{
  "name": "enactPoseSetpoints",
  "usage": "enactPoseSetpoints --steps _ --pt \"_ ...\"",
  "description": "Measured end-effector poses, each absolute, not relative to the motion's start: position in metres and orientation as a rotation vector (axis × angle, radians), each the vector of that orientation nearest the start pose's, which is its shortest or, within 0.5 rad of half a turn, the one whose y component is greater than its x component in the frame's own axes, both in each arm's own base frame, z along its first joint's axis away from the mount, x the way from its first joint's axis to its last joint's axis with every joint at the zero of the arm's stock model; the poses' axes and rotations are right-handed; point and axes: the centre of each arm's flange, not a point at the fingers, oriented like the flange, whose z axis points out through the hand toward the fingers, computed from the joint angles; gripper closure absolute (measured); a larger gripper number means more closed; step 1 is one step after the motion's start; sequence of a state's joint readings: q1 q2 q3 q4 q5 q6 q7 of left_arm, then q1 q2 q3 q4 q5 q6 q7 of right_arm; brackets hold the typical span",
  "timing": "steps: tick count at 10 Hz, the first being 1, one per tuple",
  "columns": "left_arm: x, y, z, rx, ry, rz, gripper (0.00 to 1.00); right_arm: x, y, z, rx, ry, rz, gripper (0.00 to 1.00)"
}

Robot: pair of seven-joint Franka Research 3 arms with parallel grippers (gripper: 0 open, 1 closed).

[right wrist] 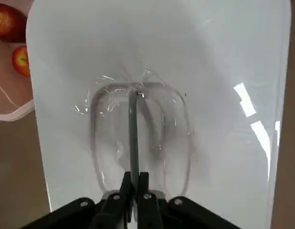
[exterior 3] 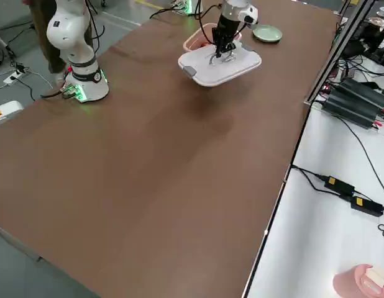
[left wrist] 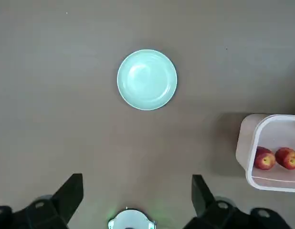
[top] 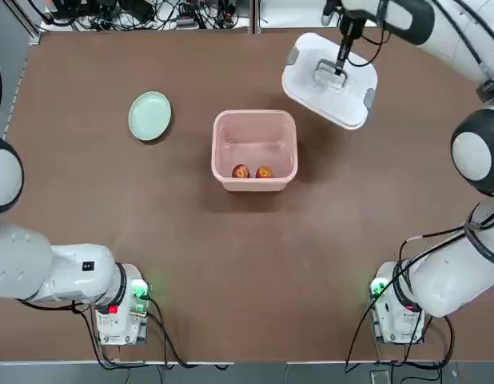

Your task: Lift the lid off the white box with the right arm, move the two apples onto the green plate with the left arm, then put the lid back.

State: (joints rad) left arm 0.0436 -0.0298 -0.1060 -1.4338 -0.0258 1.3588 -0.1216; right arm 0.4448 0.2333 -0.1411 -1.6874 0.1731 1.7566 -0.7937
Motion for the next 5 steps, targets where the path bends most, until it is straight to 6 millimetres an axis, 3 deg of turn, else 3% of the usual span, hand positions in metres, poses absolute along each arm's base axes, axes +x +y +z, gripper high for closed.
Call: enactPoseSetpoints --steps 3,5 --pt "0.517 -0.063 0.685 -3.183 -0.072 0.085 0.00 0.577 0.187 0.445 -2.533 -1.394 0.221 0.93" --pt "0.509 -0.115 0.685 -3.199 -0.078 0.097 0.00 0.576 0.186 0.444 -2.510 -1.418 0.231 0.93"
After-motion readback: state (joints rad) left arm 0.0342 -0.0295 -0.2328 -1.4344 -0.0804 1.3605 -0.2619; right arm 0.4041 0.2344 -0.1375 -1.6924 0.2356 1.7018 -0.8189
